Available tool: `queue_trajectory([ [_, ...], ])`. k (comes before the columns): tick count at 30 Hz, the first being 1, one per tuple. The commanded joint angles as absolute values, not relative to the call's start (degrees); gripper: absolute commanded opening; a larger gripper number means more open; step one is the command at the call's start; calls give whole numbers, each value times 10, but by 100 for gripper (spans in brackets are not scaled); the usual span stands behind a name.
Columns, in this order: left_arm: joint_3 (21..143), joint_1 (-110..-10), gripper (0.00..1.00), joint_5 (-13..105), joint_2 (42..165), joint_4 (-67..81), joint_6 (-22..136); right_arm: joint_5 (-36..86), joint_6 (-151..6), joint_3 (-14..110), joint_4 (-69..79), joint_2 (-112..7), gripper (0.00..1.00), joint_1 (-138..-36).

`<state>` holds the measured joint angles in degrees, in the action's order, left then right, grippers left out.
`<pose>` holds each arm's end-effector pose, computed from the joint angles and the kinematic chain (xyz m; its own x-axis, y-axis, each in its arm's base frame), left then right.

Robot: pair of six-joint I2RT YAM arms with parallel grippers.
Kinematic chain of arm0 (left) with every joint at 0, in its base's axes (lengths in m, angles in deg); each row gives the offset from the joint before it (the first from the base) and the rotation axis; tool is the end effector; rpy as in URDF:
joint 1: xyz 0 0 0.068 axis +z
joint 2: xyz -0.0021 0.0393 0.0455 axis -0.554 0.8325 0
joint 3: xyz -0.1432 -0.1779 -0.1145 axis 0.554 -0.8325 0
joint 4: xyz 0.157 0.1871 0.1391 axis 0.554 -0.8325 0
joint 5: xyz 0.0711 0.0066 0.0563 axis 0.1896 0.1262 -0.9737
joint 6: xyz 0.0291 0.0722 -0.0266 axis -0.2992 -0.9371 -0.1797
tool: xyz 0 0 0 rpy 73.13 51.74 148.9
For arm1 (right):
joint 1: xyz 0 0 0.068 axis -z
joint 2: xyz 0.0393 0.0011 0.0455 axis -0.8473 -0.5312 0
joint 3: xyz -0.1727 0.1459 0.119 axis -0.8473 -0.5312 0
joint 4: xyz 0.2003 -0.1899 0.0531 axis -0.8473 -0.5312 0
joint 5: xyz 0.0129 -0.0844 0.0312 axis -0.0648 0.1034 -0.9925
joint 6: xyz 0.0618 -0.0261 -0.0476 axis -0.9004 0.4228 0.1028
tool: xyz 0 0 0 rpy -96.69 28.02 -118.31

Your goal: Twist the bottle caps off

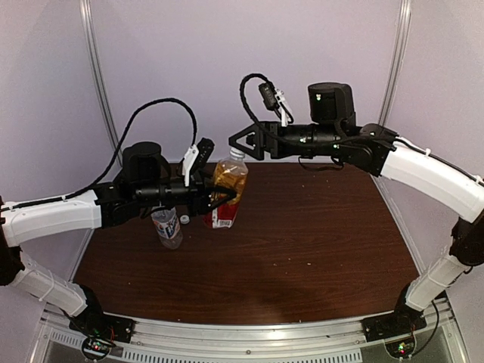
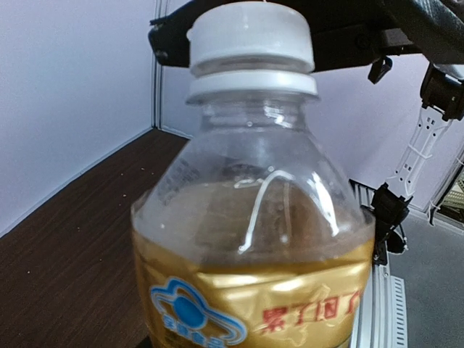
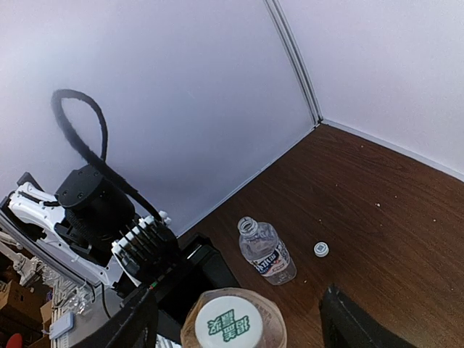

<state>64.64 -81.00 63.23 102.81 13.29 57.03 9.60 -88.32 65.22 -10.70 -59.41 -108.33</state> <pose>0.2232 -0.2875 0.2876 -0.3288 0.0840 -0.9407 0.9004 0.3284 -0.2854 0.2399 0.3339 0.4105 -0.4892 -0.0337 -0.8715 -0.8282 0.3311 0.4521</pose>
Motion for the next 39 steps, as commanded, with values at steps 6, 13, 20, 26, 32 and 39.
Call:
queue_trajectory([
  [6, 662, -813, 39, 598, 1024, 139, 561, 100, -902, 680, -110, -617, 63, -1096],
  [13, 661, -813, 39, 592, 1024, 137, 558, 92, -902, 675, -103, -620, 42, -1097],
  [20, 659, -813, 39, 591, 1023, 136, 557, 88, -897, 664, -91, -616, 21, -1097],
  [26, 655, -813, 39, 588, 1018, 138, 556, 86, -883, 653, -83, -612, 11, -1097],
  [32, 646, -813, 39, 611, 1009, 149, 549, 37, -825, 637, -66, -606, 8, -1089],
  [39, 624, -812, 39, 820, 1002, 216, 544, -188, -705, 625, -50, -614, 10, -1067],
])
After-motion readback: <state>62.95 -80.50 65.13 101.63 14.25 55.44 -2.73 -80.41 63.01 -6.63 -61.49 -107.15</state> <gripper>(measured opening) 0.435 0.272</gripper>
